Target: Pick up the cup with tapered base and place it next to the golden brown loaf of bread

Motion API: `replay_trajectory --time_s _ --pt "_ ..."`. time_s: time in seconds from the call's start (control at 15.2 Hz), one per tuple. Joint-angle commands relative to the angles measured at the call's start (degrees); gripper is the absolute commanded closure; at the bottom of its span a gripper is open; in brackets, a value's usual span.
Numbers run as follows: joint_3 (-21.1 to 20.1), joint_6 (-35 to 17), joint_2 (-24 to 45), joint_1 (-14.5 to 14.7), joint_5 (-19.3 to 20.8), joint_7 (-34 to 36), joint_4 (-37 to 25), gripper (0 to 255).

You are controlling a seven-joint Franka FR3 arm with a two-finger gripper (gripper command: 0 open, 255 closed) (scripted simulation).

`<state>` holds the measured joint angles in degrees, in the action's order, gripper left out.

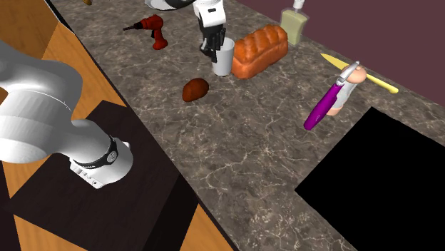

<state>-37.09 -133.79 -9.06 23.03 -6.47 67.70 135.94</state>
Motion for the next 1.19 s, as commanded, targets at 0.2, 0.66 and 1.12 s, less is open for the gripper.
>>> replay_trajectory --time_s 0.2,0.66,1.12 --pt "-0.2 -1.3 0.9 -0.1 0.5 0.4 0.5 255" --pt "-0.3 -1.3 0.9 -0.1 0.6 0.4 0.5 0" --pt "1.4 6.6 -4.6 0.6 -2.6 -2.1 -2.6 0"
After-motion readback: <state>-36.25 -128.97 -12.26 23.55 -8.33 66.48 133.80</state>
